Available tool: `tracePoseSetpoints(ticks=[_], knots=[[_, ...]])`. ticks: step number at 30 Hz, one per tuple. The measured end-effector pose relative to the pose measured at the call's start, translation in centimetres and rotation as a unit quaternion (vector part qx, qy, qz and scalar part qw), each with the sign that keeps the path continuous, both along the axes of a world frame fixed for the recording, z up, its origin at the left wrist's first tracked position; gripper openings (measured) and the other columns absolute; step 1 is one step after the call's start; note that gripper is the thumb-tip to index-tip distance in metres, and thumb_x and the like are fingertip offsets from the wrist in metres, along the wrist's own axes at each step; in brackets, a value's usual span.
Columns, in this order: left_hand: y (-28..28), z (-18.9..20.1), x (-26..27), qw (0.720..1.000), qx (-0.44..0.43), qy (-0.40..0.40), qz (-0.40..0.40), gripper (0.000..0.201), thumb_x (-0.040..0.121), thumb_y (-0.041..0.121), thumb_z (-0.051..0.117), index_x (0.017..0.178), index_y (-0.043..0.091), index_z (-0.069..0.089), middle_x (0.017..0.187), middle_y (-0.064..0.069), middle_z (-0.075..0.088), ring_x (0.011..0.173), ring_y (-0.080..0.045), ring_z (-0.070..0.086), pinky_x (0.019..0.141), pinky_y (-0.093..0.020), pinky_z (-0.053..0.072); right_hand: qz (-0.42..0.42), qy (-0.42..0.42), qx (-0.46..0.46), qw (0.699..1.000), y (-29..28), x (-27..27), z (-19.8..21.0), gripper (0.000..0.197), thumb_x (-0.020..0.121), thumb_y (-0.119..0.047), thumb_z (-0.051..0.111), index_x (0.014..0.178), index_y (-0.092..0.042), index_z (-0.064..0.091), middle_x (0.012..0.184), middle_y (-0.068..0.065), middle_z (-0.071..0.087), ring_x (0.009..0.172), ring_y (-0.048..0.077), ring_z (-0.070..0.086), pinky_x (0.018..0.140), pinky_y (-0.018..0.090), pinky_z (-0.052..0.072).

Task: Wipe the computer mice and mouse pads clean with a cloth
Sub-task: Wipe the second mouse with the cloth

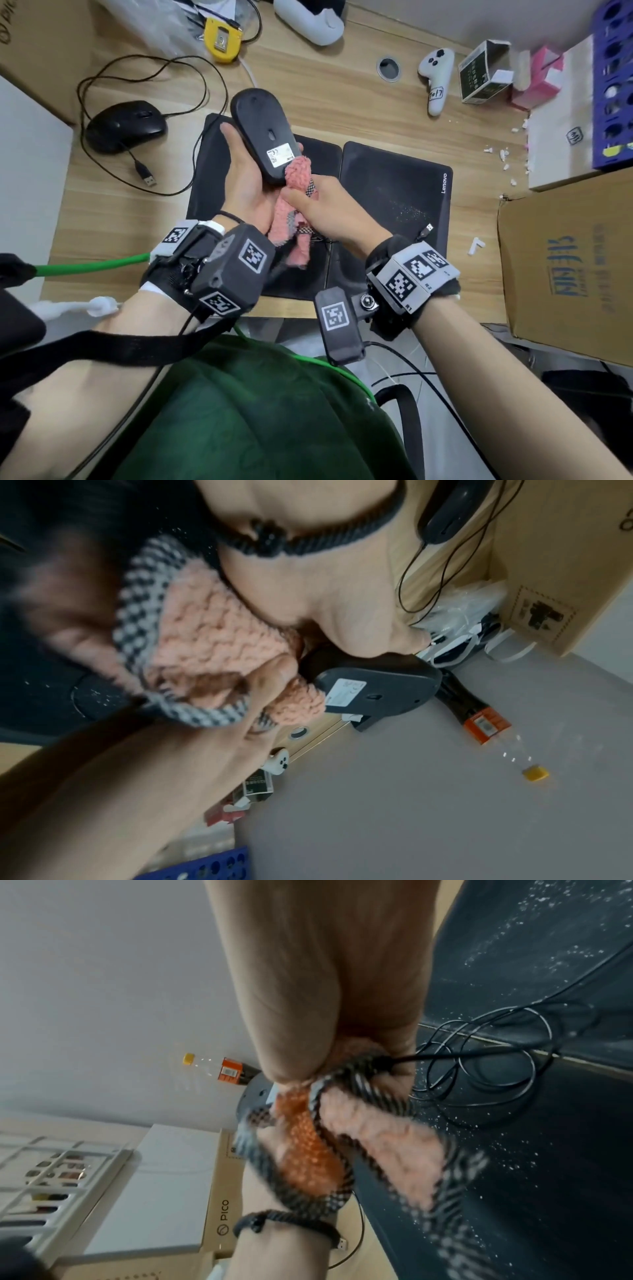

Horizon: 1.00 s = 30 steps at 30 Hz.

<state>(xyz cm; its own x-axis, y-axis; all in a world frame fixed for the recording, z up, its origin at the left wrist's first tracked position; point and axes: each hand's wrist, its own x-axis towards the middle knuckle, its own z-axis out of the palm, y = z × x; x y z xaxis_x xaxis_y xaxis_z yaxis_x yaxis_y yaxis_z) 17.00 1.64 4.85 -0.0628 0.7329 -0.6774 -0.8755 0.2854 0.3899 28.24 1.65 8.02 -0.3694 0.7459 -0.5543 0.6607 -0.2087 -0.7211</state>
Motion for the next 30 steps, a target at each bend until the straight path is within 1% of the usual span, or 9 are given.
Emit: tracePoseSetpoints(ticks=[3, 8, 10, 13, 16, 20, 23, 26, 30], knots=[[0.7, 0.0, -1.1, 0.999, 0.014, -0.006, 0.034, 0.070, 0.092, 0.067, 0.024, 0.116, 0.010, 0.057, 0.082, -0.008, 0.069, 0.073, -0.021, 0.067, 0.068, -0.031, 0.055, 0.049, -0.031, 0.030, 0.998, 0.4, 0.0, 0.7, 0.035, 0.097, -0.027, 0.049, 0.063, -0.021, 0.041, 0.064, -0.004, 0.052, 0.064, 0.014, 0.048, 0.066, 0.030, 0.037], [1.9, -0.1, -2.5, 0.994, 0.011, -0.018, 0.111, 0.060, 0.096, 0.060, 0.026, 0.118, 0.013, 0.055, 0.084, -0.006, 0.067, 0.071, -0.020, 0.067, 0.069, -0.030, 0.057, 0.077, -0.041, 0.037, 0.995, 0.7, 0.3, 1.0, 0.037, 0.097, -0.025, 0.048, 0.063, -0.019, 0.035, 0.060, -0.003, 0.047, 0.068, 0.021, 0.052, 0.065, 0.031, 0.035], [2.1, -0.7, -3.3, 0.991, -0.012, -0.021, 0.129, 0.063, 0.094, 0.064, 0.026, 0.121, 0.014, 0.054, 0.093, -0.008, 0.067, 0.080, -0.023, 0.066, 0.070, -0.032, 0.057, 0.076, -0.050, 0.032, 0.995, 0.7, 0.7, 0.9, 0.032, 0.097, -0.025, 0.048, 0.067, -0.016, 0.039, 0.065, 0.002, 0.051, 0.066, 0.019, 0.049, 0.066, 0.032, 0.037], [2.1, -1.2, -4.8, 0.985, -0.067, -0.017, 0.155, 0.067, 0.092, 0.068, 0.027, 0.118, 0.015, 0.058, 0.110, -0.010, 0.066, 0.102, -0.026, 0.064, 0.084, -0.039, 0.054, 0.064, -0.057, 0.011, 0.996, 0.8, 1.5, 0.8, 0.030, 0.096, -0.024, 0.049, 0.068, -0.017, 0.041, 0.063, 0.001, 0.052, 0.062, 0.015, 0.046, 0.065, 0.031, 0.037], [1.3, -1.2, -5.2, 0.979, -0.096, -0.039, 0.178, 0.053, 0.096, 0.061, 0.030, 0.101, 0.016, 0.059, 0.098, -0.009, 0.064, 0.091, -0.025, 0.062, 0.083, -0.037, 0.050, 0.058, -0.036, -0.018, 0.997, 0.9, 1.3, 1.0, 0.029, 0.096, -0.022, 0.050, 0.068, -0.018, 0.044, 0.057, -0.003, 0.055, 0.057, 0.012, 0.048, 0.063, 0.028, 0.039], [0.1, -1.6, -5.3, 0.978, -0.069, -0.105, 0.168, 0.044, 0.096, 0.046, 0.027, 0.110, 0.014, 0.055, 0.096, -0.013, 0.054, 0.084, -0.024, 0.049, 0.076, -0.034, 0.041, 0.032, 0.022, -0.054, 0.998, 1.5, -0.6, 1.3, 0.022, 0.097, -0.021, 0.051, 0.081, -0.006, 0.055, 0.087, 0.028, 0.067, 0.072, 0.021, 0.057, 0.073, 0.034, 0.048], [-0.6, -1.5, -5.9, 0.967, -0.049, -0.149, 0.199, 0.041, 0.096, 0.035, 0.032, 0.096, 0.002, 0.056, 0.091, -0.018, 0.057, 0.083, -0.029, 0.052, 0.080, -0.036, 0.046, 0.049, 0.031, -0.076, 0.995, 1.7, -2.3, 1.3, 0.021, 0.096, -0.019, 0.053, 0.075, -0.014, 0.052, 0.080, 0.018, 0.063, 0.072, 0.019, 0.054, 0.072, 0.031, 0.043], [-1.0, -1.0, -7.2, 0.942, 0.001, -0.186, 0.279, 0.039, 0.097, 0.023, 0.046, 0.081, -0.009, 0.063, 0.078, -0.024, 0.066, 0.088, -0.033, 0.057, 0.096, -0.037, 0.046, 0.092, 0.019, -0.100, 0.990, 1.3, -3.4, 1.4, 0.023, 0.095, -0.017, 0.054, 0.074, -0.014, 0.047, 0.076, 0.010, 0.054, 0.068, 0.016, 0.049, 0.066, 0.028, 0.037], [-1.5, -0.5, -8.3, 0.953, 0.009, -0.128, 0.275, 0.023, 0.093, 0.020, 0.057, 0.098, -0.002, 0.064, 0.087, -0.016, 0.069, 0.079, -0.027, 0.067, 0.076, -0.031, 0.054, 0.099, 0.005, -0.132, 0.986, 0.9, -3.8, 0.9, 0.016, 0.095, -0.017, 0.054, 0.081, -0.010, 0.050, 0.080, 0.011, 0.054, 0.073, 0.017, 0.049, 0.069, 0.029, 0.037]])
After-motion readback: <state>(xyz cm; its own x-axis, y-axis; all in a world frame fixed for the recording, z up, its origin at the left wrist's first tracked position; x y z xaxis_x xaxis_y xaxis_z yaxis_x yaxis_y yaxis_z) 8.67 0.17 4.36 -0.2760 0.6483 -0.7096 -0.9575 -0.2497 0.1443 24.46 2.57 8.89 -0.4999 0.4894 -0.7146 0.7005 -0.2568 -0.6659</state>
